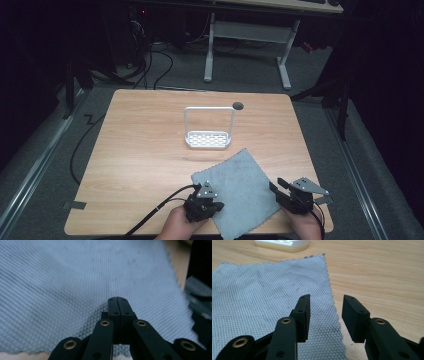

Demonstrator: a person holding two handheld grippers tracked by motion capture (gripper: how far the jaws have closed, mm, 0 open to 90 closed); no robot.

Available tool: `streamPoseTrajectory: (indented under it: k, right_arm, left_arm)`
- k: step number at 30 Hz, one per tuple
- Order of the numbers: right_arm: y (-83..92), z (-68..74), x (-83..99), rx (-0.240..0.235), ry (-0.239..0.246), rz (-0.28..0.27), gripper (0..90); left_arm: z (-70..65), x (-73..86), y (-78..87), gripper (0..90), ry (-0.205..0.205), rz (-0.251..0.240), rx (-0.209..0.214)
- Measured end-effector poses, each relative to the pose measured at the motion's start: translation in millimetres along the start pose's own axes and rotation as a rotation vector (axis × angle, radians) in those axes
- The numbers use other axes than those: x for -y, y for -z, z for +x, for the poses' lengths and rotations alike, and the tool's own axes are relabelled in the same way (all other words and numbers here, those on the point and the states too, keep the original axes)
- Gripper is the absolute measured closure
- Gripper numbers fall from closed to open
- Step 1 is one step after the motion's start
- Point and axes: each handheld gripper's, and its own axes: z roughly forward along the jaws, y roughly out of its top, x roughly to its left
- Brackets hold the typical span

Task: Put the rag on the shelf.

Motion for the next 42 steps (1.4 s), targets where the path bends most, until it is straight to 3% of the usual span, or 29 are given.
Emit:
streamPoseTrajectory:
  k: [4, 6, 7, 8, 10, 15, 17, 21, 25, 28, 29, 31, 34, 39, 42]
  right_arm:
    - [1.6, 0.1, 0.8, -0.003, -0.007, -0.002, 59.4]
    - [1.6, 0.2, 1.0, -0.004, -0.001, -0.003, 59.5]
    - [0.7, 1.5, 1.1, -0.008, -0.002, 0.0, 59.8]
    - [0.7, 1.5, 1.1, -0.008, -0.002, 0.0, 59.8]
    - [-1.1, 3.4, 1.3, -0.011, 0.003, 0.006, 60.1]
    - [-7.3, 13.6, -1.1, -0.056, 0.007, 0.017, 64.6]
    - [-12.3, 24.0, -8.0, -0.087, 0.023, 0.015, 67.6]
    - [-34.3, 52.8, -28.3, -0.155, 0.086, 0.034, 77.9]
    - [-69.2, 75.2, -40.3, -0.165, 0.143, 0.102, 86.4]
    - [-89.6, 83.7, -40.7, -0.163, 0.187, 0.178, 87.6]
    - [-91.3, 85.3, -39.5, -0.163, 0.196, 0.197, 88.1]
    - [-88.6, 86.2, -36.3, -0.171, 0.198, 0.186, 88.1]
    - [-77.2, 85.8, -28.2, -0.199, 0.195, 0.184, 88.1]
    - [-51.6, 89.4, -12.4, -0.233, 0.217, 0.196, 87.9]
    - [-38.1, 90.9, -1.9, -0.237, 0.228, 0.182, 86.0]
  left_arm:
    - [12.3, 10.1, 16.8, 90.0, 0.013, 0.002, -0.042]
    - [25.4, 17.7, 30.5, 90.0, 0.044, 0.001, -0.075]
    - [39.6, 24.9, 45.2, 90.0, 0.072, 0.006, -0.11]
    - [39.6, 24.9, 45.2, 90.0, 0.072, 0.006, -0.11]
    - [53.1, 32.8, 59.7, 90.0, 0.089, 0.006, -0.157]
    - [83.6, 54.1, 90.3, 90.0, 0.205, -0.045, -0.206]
    - [91.4, 54.0, 96.9, 85.8, 0.24, -0.099, -0.2]
    - [102.8, 36.9, 95.9, 74.4, 0.214, -0.143, -0.251]
    - [113.2, 32.3, 83.3, 77.3, 0.2, -0.086, -0.275]
    - [109.9, 36.6, 78.6, 80.2, 0.175, -0.061, -0.271]
    - [107.2, 38.0, 79.7, 80.6, 0.184, -0.056, -0.254]
    - [101.7, 42.2, 81.6, 81.4, 0.19, -0.058, -0.229]
    - [82.1, 51.6, 86.5, 82.7, 0.192, -0.038, -0.173]
    - [51.8, 66.3, 93.6, 82.8, 0.169, -0.012, -0.118]
    - [43.1, 72.8, 97.0, 82.6, 0.173, -0.017, -0.106]
